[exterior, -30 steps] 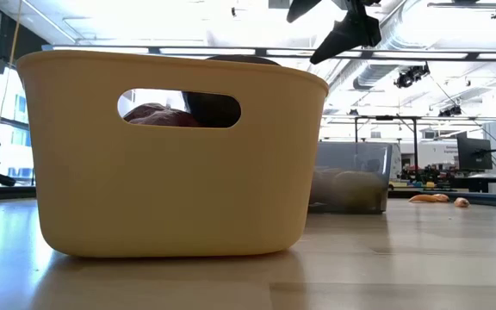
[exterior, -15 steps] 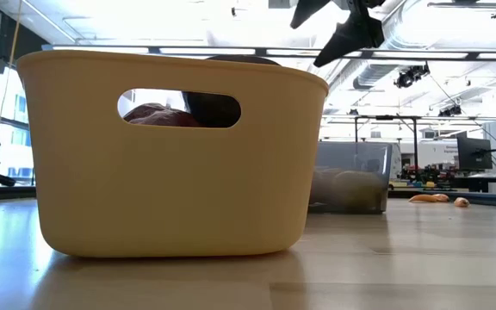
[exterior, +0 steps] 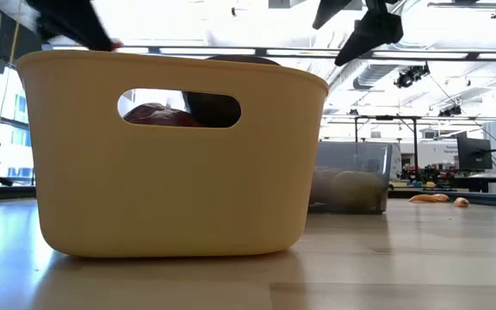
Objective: Sort produce into baskets
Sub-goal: Put the orange chili pepper into the left black bin
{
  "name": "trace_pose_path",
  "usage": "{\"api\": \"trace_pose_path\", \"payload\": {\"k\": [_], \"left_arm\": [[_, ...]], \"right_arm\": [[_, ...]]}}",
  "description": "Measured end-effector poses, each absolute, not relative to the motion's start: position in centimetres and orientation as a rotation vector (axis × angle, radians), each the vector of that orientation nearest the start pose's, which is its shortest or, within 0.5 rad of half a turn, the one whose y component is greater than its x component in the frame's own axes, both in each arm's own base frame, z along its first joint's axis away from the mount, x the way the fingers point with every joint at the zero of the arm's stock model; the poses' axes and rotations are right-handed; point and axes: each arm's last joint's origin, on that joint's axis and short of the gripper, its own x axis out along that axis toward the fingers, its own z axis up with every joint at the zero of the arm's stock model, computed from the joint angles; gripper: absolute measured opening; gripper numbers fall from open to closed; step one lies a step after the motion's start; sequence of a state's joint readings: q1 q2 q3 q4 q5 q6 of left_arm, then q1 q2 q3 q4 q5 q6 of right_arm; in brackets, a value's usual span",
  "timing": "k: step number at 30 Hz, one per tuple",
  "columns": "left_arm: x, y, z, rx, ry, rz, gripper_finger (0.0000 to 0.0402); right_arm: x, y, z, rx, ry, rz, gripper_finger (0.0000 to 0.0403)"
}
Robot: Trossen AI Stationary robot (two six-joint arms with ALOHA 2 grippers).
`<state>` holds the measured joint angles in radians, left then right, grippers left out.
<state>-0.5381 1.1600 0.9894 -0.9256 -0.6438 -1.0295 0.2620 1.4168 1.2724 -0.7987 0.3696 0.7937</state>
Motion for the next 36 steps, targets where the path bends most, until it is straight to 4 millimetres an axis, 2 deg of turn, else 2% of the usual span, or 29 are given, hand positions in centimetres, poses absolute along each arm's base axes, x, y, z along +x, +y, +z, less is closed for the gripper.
{"api": "trace_pose_path", "payload": {"k": [6, 12, 22, 29, 32, 36], "left_arm": [[22.2, -3.8, 26.5, -0.258, 0.928, 0.584, 0.0005], [24.3, -0.7, 25.5, -0.384, 0.930, 0.628, 0.0021], [24.3, 0.0, 25.4, -0.426, 0.958, 0.622, 0.0026], [24.3, 0.0, 25.4, -0.434, 0.939, 0.655, 0.0034], [24.2, 0.1, 25.6, -0.427, 0.926, 0.667, 0.0055], [24.2, 0.1, 25.7, -0.437, 0.924, 0.655, 0.0104]], "right_arm": [[27.8, 6.7, 31.1, 0.471, 0.792, -0.457, 0.0378], [27.7, 7.0, 31.1, 0.509, 0.794, -0.459, 0.0378], [27.0, 8.8, 31.0, 0.503, 0.805, -0.444, 0.0378], [26.8, 8.9, 30.9, 0.485, 0.803, -0.455, 0.0378], [26.7, 8.9, 30.8, 0.479, 0.823, -0.457, 0.0378], [26.3, 8.8, 30.6, 0.484, 0.858, -0.484, 0.0378]]}}
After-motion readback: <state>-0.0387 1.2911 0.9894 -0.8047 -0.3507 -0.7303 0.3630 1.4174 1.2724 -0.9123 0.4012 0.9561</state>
